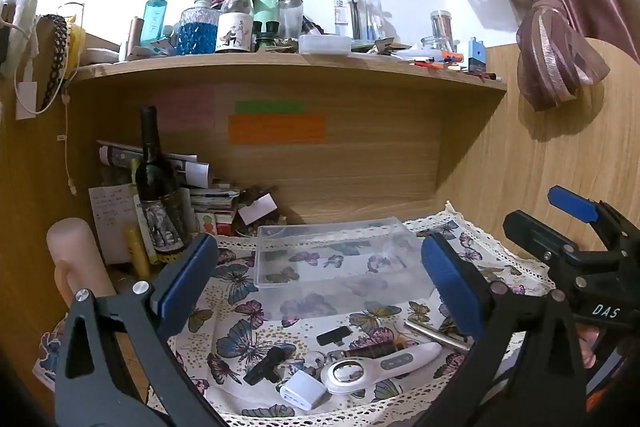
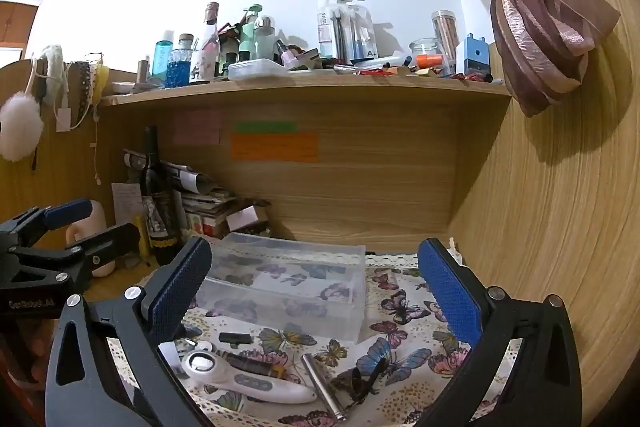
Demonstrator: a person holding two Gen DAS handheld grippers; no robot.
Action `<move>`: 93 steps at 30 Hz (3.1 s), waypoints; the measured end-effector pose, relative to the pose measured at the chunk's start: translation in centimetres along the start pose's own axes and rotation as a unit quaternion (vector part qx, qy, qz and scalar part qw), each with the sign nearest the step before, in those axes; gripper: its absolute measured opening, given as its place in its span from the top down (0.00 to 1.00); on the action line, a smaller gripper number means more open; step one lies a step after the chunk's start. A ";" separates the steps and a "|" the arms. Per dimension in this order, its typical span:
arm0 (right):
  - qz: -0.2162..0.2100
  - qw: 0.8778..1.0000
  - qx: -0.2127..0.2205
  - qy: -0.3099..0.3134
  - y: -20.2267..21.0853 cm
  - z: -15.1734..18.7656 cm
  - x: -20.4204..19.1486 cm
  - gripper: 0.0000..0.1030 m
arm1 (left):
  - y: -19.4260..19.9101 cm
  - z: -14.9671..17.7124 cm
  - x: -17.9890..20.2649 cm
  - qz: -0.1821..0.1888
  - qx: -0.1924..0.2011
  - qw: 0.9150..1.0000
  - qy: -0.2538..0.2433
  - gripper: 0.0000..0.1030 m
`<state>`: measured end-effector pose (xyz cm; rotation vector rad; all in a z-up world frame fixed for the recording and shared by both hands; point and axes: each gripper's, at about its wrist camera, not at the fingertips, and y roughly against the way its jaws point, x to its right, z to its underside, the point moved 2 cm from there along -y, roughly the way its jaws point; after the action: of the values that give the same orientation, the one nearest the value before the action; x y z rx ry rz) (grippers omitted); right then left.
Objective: Organize rigid objects
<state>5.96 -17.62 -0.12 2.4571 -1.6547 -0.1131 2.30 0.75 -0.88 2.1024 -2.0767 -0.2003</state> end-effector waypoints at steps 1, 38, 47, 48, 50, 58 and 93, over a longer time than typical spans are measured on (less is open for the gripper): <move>0.000 1.000 0.000 -0.001 0.0 0.0 0.1 0.00 | 0.0 0.0 0.0 0.001 -0.001 1.000 0.000 0.00; -0.009 1.000 -0.005 -0.009 -0.4 0.1 -0.4 0.00 | -0.5 0.0 0.1 0.009 -0.007 1.000 0.004 0.00; -0.008 1.000 -0.004 -0.009 -0.4 0.1 -0.4 0.00 | -0.5 0.0 0.1 0.009 -0.007 1.000 0.004 0.00; -0.009 1.000 -0.004 -0.009 -0.4 0.1 -0.4 0.00 | -0.5 0.0 0.1 0.010 -0.008 1.000 0.004 0.00; -0.009 1.000 -0.004 -0.009 -0.4 0.1 -0.5 0.00 | -0.5 0.1 0.1 0.010 -0.008 1.000 0.004 0.00; -0.009 1.000 -0.002 -0.008 -0.2 0.1 -0.6 0.00 | -0.4 0.1 0.3 0.011 -0.005 1.000 0.004 0.00; -0.022 0.988 -0.150 -0.018 -5.6 6.6 2.7 0.39 | -5.8 5.9 -6.8 -0.025 -0.136 0.990 0.035 0.33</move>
<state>11.07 -18.78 -7.56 2.2762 -1.4722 -0.3843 6.54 7.36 -8.13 1.9696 -1.8418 -0.3877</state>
